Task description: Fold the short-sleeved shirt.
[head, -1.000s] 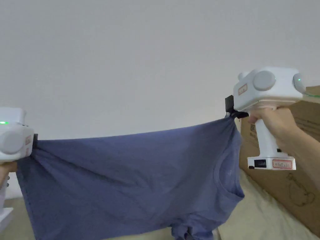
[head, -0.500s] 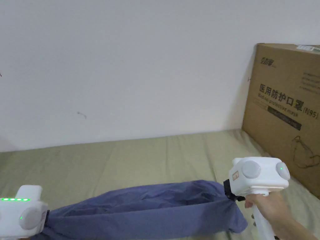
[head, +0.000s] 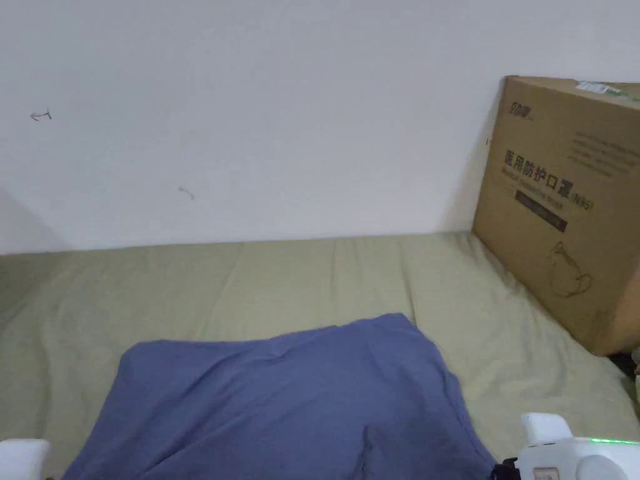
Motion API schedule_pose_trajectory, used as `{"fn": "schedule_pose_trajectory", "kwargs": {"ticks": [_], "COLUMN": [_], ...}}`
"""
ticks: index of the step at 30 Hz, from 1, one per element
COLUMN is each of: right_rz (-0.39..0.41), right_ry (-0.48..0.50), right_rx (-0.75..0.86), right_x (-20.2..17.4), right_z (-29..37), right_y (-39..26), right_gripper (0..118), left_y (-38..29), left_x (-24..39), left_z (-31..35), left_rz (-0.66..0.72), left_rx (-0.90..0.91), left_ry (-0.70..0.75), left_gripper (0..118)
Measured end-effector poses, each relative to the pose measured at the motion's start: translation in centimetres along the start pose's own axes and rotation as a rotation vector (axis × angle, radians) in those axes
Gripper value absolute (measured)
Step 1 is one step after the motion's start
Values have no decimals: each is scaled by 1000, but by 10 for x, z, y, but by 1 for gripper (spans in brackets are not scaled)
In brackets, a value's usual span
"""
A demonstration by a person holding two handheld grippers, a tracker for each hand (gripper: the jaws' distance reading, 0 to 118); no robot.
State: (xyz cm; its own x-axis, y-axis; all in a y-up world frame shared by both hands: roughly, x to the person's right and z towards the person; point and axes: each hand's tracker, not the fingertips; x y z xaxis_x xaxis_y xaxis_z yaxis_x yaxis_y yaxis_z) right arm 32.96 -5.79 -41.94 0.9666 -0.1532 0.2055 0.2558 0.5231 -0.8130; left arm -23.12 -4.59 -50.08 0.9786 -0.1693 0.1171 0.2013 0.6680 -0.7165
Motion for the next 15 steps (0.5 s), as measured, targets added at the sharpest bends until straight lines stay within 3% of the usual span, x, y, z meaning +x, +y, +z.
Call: {"fn": "schedule_pose_trajectory", "kwargs": {"ticks": [8, 15], "right_rz": [-54, -83], "right_ry": [-7, -11], "right_rx": [-19, -40], "right_x": [9, 15], "right_z": [60, 65], "right_y": [-119, -153], "right_gripper": [4, 4], "left_y": [-103, -139], "left_x": [-10, -11], "left_z": [85, 99], "left_rz": [67, 50], "left_rx": [-43, -44], "left_ry": [-24, -18], "left_gripper": [8, 8]}}
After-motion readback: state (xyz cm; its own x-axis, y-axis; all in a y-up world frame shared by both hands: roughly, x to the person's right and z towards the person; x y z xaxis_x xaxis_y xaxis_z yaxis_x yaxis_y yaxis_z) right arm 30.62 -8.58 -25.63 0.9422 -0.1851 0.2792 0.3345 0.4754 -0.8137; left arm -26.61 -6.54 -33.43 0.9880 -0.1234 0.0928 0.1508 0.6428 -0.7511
